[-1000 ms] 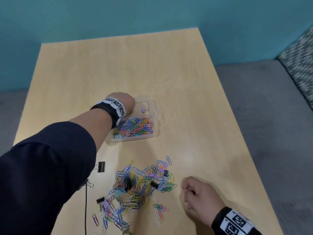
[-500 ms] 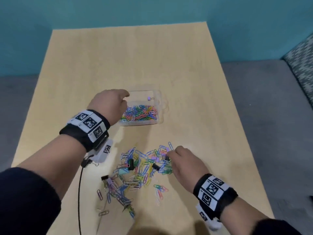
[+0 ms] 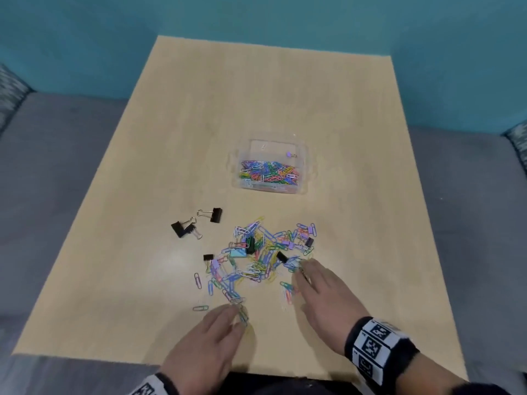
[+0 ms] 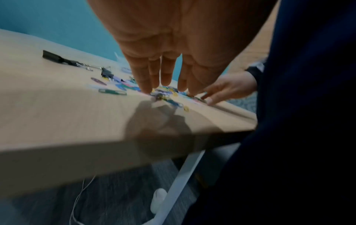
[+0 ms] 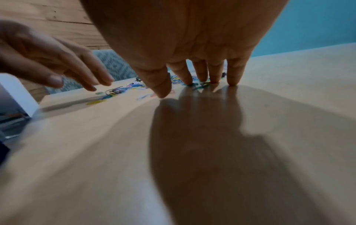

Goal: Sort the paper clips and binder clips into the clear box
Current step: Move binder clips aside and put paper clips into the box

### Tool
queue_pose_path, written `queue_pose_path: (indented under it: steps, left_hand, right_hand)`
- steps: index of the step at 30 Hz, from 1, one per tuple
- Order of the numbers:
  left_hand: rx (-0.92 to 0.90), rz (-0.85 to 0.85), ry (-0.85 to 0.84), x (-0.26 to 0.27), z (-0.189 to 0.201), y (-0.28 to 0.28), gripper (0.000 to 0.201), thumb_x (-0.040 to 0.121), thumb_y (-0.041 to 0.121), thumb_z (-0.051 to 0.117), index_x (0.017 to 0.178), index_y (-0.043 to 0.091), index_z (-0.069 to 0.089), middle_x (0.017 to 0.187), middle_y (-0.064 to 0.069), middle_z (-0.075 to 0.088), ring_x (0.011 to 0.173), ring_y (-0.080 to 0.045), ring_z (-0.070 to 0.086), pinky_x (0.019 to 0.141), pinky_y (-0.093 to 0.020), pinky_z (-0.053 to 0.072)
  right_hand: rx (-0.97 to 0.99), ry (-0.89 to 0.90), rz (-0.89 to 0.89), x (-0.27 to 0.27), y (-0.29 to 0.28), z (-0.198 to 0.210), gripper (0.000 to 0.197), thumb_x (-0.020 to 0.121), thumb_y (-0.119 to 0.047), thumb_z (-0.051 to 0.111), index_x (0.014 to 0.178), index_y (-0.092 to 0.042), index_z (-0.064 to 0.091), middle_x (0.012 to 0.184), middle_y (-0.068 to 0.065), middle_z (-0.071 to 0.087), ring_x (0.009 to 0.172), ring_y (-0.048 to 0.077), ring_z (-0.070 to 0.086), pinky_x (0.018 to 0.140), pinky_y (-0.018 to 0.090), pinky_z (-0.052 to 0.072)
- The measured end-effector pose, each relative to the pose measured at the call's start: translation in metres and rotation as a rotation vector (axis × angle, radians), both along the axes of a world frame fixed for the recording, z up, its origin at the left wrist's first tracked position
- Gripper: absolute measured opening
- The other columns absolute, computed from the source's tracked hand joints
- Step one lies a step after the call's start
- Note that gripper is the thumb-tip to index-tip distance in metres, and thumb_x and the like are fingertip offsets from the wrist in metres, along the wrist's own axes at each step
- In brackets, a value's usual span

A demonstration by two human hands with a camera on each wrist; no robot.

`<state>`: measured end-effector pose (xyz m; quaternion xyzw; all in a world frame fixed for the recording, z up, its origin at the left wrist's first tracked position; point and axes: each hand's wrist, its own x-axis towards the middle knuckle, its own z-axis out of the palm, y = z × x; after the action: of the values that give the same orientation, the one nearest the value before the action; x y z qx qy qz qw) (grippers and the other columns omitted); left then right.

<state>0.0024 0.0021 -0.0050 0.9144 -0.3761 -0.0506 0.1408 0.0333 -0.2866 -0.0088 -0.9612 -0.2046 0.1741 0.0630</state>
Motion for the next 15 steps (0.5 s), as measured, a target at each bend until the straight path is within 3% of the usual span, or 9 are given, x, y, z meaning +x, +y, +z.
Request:
queue_pose_path:
  steps: [3,5,9,11,15]
  left_hand:
    - [0.025,-0.018,-0.023,-0.013,-0.009,0.009,0.030,0.093,0.019,0.033,0.105,0.007,0.058,0.113,-0.023,0.063,0.110,-0.034,0.051,0.104,-0.034,0.030]
    - [0.075,0.038,-0.020,-0.018,-0.006,0.014,0.032,0.084,0.020,0.044,0.102,0.004,0.067,0.115,-0.026,0.062,0.114,-0.036,0.048,0.109,-0.036,0.023]
    - [0.159,0.282,-0.005,-0.022,0.008,0.019,0.046,0.077,0.027,0.045,0.106,0.000,0.067,0.115,-0.022,0.060,0.115,-0.034,0.043,0.106,-0.038,0.026]
    - [0.130,0.354,0.047,-0.021,0.008,0.020,0.047,0.080,0.030,0.043,0.112,0.002,0.063,0.118,-0.018,0.058,0.116,-0.031,0.042,0.107,-0.033,0.024]
    - [0.056,0.288,0.067,-0.021,0.004,0.014,0.044,0.082,0.029,0.043,0.114,0.003,0.060,0.122,-0.015,0.053,0.118,-0.028,0.042,0.103,-0.034,0.029]
  right_hand:
    - [0.060,-0.030,0.022,0.007,0.007,0.004,0.052,0.084,-0.021,0.051,0.134,-0.007,0.044,0.136,0.013,0.044,0.132,0.033,0.037,0.105,0.044,0.038]
    - [0.067,-0.075,-0.012,0.019,0.008,0.005,0.050,0.089,-0.022,0.046,0.136,-0.007,0.039,0.138,0.014,0.041,0.133,0.032,0.034,0.107,0.042,0.036]
    - [0.001,-0.044,0.005,0.027,0.012,-0.005,0.052,0.091,-0.026,0.038,0.138,-0.005,0.033,0.142,0.016,0.035,0.137,0.033,0.028,0.110,0.043,0.031]
    - [-0.003,-0.040,0.062,0.022,0.017,-0.002,0.048,0.088,-0.023,0.046,0.132,-0.004,0.042,0.134,0.015,0.043,0.132,0.034,0.035,0.108,0.042,0.034]
    - [0.122,-0.107,0.040,0.010,0.014,0.015,0.045,0.075,-0.013,0.070,0.118,-0.008,0.057,0.114,0.008,0.059,0.107,0.029,0.055,0.094,0.031,0.046]
